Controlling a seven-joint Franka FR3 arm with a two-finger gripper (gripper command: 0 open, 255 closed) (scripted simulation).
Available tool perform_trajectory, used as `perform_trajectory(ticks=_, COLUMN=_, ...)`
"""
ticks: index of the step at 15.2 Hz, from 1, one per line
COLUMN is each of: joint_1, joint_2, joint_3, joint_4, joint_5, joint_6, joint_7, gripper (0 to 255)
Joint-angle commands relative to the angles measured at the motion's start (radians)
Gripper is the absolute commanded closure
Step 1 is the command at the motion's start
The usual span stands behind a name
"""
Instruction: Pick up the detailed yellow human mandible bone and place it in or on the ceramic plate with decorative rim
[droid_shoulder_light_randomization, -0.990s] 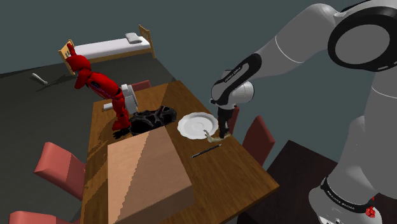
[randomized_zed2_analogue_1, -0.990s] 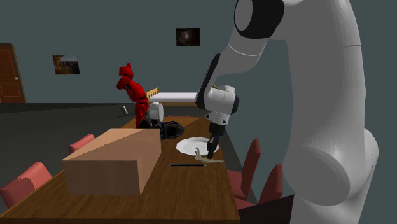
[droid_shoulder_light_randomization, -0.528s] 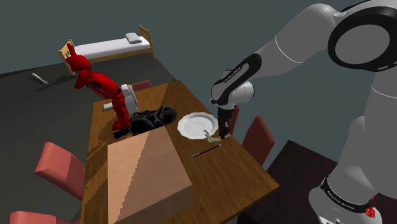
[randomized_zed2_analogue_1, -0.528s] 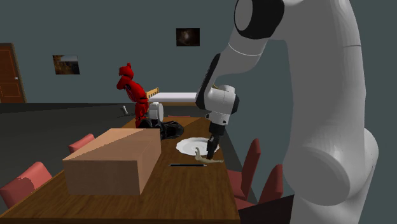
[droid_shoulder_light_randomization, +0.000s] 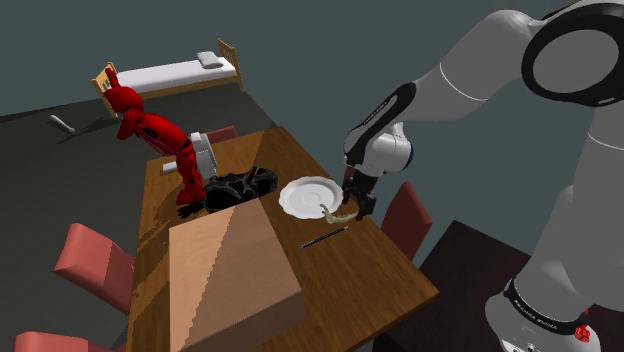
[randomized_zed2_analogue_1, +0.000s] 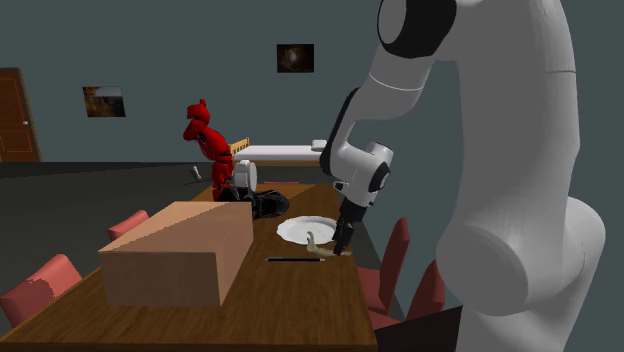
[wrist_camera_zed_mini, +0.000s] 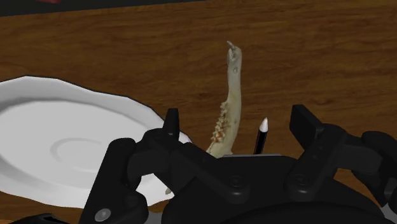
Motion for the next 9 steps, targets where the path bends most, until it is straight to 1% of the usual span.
perform_trajectory(ticks=1, joint_1=-0.002, joint_2=0.030, joint_3=0.014, joint_4=0.008, joint_5=0.037, joint_6=0.018, joint_7=-0.032, gripper=0)
perform_trajectory(ticks=2, joint_1=-0.002, joint_2=0.051, joint_3=0.025, joint_4=0.015, joint_5=0.061, joint_6=0.029, joint_7=-0.049, gripper=0)
perform_trajectory(ticks=9, joint_1=-0.003, joint_2=0.051, joint_3=0.025, joint_4=0.015, joint_5=0.061, joint_6=0.030, joint_7=-0.049, gripper=0)
